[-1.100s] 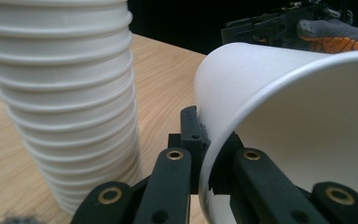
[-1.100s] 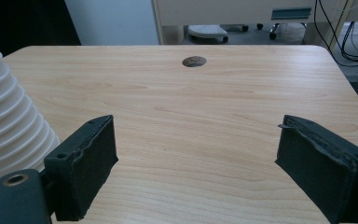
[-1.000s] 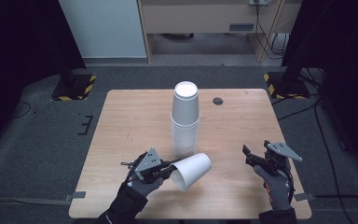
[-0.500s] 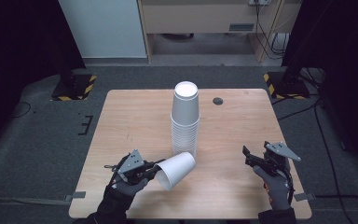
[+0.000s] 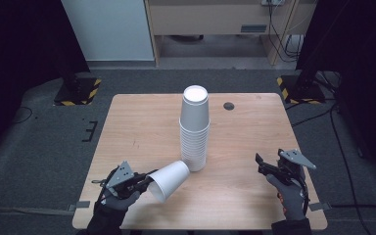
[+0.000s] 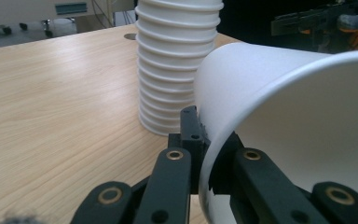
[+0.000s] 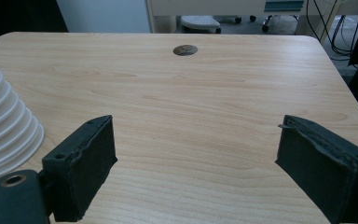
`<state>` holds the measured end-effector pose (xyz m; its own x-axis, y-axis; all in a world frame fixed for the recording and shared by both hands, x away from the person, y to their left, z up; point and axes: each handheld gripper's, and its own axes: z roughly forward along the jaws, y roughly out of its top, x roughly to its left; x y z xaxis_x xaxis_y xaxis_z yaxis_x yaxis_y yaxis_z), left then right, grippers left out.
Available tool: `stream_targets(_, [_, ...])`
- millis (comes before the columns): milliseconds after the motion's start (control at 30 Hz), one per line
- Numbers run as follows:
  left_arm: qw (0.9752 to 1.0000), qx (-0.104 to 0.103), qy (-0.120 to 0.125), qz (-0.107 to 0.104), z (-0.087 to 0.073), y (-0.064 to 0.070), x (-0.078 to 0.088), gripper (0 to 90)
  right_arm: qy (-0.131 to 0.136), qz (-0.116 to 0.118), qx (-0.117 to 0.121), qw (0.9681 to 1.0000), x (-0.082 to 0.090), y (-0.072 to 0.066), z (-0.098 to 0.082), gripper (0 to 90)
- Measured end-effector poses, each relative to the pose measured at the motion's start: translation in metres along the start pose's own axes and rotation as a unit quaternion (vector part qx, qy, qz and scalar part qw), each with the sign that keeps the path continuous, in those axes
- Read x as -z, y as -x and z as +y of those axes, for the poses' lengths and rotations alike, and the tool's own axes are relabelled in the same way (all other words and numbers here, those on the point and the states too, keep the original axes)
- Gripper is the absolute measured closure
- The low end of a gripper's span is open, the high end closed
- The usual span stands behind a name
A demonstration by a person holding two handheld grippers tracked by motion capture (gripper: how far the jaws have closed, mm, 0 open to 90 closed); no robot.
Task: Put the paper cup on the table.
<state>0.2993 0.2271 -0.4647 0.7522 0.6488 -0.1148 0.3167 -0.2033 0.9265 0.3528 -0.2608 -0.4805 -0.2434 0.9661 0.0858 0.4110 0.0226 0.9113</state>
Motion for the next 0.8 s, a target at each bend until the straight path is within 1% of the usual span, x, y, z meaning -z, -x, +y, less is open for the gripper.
stream_targets(167, [0.9999,0.008,0.004,0.013,-0.003,-0.004,0.01,86.3,-0.001,0.001,0.0,1.0,-0.001,0.0,-0.001,11.5])
stream_targets(233, [0.9995,0.016,0.008,0.025,-0.004,-0.009,0.014,86.3,-0.002,0.002,0.002,1.0,-0.001,0.0,-0.001,11.5])
stream_targets(267, [0.9995,0.016,0.008,0.025,-0.004,-0.009,0.014,86.3,-0.002,0.002,0.002,1.0,-0.001,0.0,-0.001,11.5])
stream_targets(300, [0.9988,0.026,0.012,0.039,-0.004,-0.013,0.018,86.3,-0.003,0.004,-0.001,1.0,-0.001,0.0,-0.001,11.5])
stream_targets(433, [0.9968,0.042,0.013,0.066,-0.003,-0.025,0.023,86.3,-0.005,0.005,-0.001,1.0,-0.001,0.002,-0.002,11.5])
stream_targets(567, [0.9937,0.061,0.012,0.093,-0.003,-0.038,0.029,86.4,-0.011,0.002,0.005,0.9999,-0.003,0.002,-0.004,11.5])
stream_targets(667, [0.9916,0.07,0.008,0.109,-0.002,-0.044,0.032,86.4,-0.013,0.001,0.006,0.9999,-0.003,0.001,-0.004,11.5])
stream_targets(700, [0.9916,0.07,0.008,0.109,-0.002,-0.044,0.032,86.3,-0.013,0.001,0.006,0.9999,-0.003,0.001,-0.004,11.5])
stream_targets(733, [0.9903,0.077,0.005,0.116,-0.002,-0.048,0.033,86.4,-0.015,-0.001,0.009,0.9998,-0.004,0.001,-0.004,11.5])
stream_targets(767, [0.9903,0.077,0.005,0.116,-0.002,-0.048,0.033,86.4,-0.015,-0.001,0.009,0.9998,-0.004,0.001,-0.004,11.5])
stream_targets(800, [0.9893,0.081,-0.003,0.121,-0.002,-0.052,0.034,86.4,-0.017,-0.001,0.01,0.9998,-0.004,0.001,-0.004,11.5])
